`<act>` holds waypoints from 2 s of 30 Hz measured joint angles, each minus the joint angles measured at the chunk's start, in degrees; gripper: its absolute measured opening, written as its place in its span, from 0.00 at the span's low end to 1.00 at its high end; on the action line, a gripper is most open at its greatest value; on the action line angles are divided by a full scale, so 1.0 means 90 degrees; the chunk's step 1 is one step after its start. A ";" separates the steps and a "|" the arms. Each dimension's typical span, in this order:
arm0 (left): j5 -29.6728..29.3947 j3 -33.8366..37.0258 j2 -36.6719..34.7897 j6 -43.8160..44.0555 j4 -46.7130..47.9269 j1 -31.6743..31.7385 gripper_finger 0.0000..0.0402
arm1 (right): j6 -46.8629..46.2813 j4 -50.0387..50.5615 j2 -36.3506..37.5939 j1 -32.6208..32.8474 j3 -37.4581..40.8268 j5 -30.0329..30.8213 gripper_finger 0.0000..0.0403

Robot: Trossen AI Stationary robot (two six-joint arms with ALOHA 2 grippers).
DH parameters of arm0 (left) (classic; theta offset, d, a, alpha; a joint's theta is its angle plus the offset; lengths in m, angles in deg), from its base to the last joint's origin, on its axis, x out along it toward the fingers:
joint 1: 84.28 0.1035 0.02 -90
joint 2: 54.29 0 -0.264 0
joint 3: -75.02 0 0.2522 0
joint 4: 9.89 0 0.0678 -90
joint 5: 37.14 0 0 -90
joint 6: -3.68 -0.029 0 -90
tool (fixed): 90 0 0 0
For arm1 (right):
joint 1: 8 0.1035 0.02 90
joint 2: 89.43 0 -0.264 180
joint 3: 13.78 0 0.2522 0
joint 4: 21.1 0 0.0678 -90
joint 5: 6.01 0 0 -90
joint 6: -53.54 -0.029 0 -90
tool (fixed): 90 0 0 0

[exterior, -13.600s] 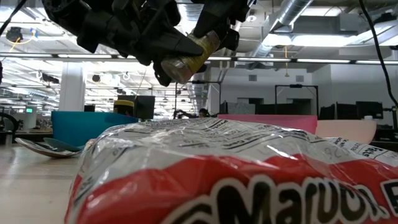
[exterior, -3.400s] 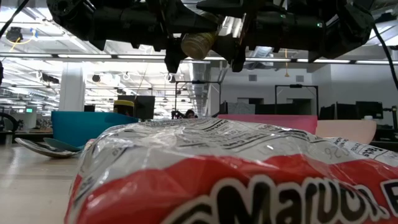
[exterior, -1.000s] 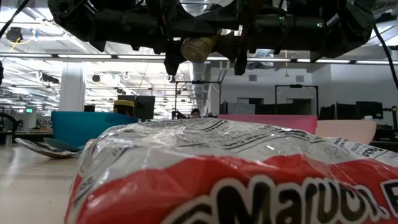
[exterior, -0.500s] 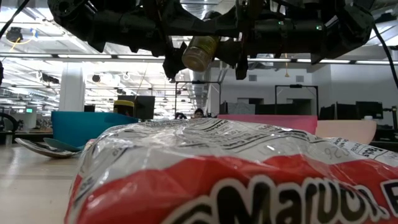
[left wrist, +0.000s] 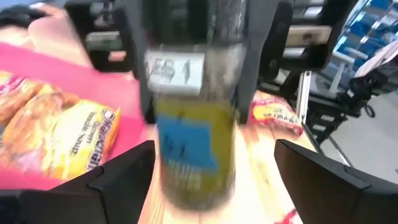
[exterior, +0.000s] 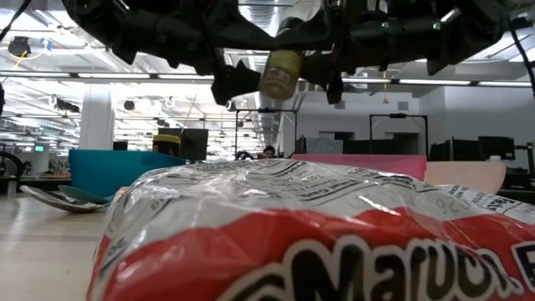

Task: Pick & Place Food Item
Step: Put the green seasoning bottle into the blue bin

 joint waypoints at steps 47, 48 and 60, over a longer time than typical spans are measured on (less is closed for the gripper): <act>-0.0065 0.0632 -0.0971 -0.0114 -0.0431 -0.0135 0.80 | -0.0145 0.1313 -0.0097 0.0167 -0.0554 -0.0906 0.43; -0.0115 0.0631 -0.0917 -0.0112 -0.0394 -0.0135 0.80 | -0.0128 0.1206 -0.0183 0.0163 -0.0609 -0.0934 0.43; 0.0080 0.0634 -0.0554 -0.0090 -0.0921 -0.0135 0.80 | -0.0110 0.1319 -0.0637 0.0156 -0.1037 -0.1103 0.43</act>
